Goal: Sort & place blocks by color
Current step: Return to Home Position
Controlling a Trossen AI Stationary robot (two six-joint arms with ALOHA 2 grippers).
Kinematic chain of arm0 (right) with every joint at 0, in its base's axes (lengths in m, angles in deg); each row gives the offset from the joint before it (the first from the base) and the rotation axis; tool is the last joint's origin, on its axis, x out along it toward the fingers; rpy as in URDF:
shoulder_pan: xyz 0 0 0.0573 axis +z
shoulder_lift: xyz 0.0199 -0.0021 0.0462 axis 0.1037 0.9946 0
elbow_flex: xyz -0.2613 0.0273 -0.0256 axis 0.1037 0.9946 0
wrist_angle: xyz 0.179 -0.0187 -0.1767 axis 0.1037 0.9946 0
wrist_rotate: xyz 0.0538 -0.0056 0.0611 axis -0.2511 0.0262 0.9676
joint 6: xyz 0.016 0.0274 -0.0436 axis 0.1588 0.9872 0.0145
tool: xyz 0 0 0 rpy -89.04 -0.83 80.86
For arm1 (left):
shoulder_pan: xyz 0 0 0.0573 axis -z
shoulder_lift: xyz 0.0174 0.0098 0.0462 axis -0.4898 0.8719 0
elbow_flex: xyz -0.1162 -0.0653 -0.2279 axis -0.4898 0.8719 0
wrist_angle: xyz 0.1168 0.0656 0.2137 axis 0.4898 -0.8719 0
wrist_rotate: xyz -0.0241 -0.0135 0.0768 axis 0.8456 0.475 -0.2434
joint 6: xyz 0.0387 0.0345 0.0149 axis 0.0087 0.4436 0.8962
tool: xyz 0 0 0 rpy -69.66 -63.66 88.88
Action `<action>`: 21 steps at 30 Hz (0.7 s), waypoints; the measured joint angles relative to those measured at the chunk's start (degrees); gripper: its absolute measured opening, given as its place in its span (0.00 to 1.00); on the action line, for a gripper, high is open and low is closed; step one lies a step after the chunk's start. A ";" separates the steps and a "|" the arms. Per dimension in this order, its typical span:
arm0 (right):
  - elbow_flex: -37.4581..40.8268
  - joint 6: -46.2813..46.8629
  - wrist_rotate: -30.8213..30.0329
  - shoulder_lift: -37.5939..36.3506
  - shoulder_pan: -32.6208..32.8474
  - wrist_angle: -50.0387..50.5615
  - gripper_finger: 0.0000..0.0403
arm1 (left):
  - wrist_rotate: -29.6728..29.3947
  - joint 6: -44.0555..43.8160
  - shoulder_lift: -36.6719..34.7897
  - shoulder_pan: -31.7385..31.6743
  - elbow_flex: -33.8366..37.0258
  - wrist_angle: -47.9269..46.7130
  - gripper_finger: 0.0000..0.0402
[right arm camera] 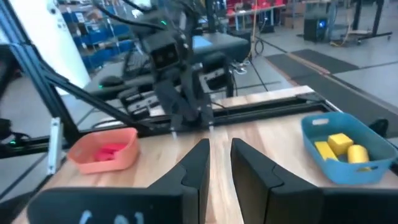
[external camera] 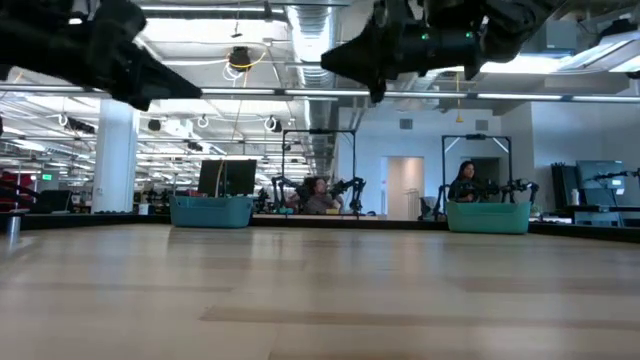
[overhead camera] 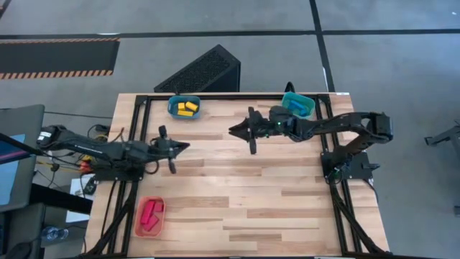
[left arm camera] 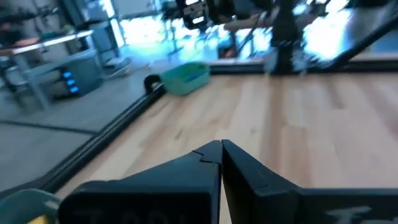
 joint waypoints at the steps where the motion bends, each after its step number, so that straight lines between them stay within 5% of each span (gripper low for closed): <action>1: 0.11 0.04 0.04 -0.65 0.24 0.68 0.22 | 0.38 -0.11 -2.64 0.53 1.33 -0.15 0.00; 7: 0.13 6.13 0.94 -2.70 1.26 5.65 0.22 | -5.45 -5.96 -16.45 0.99 5.51 -0.43 0.00; 12: 0.06 -0.21 0.89 -7.50 3.67 6.21 0.22 | 1.00 -6.33 -24.55 1.06 5.79 -6.21 0.00; 17: 0.02 -6.52 -2.42 -14.82 4.41 15.35 0.22 | -4.51 -2.58 -29.43 1.03 5.79 -11.39 0.00; 21: 0.06 -12.93 2.07 -20.29 4.94 27.70 0.22 | -3.67 -3.21 -32.32 1.01 5.79 -12.54 0.00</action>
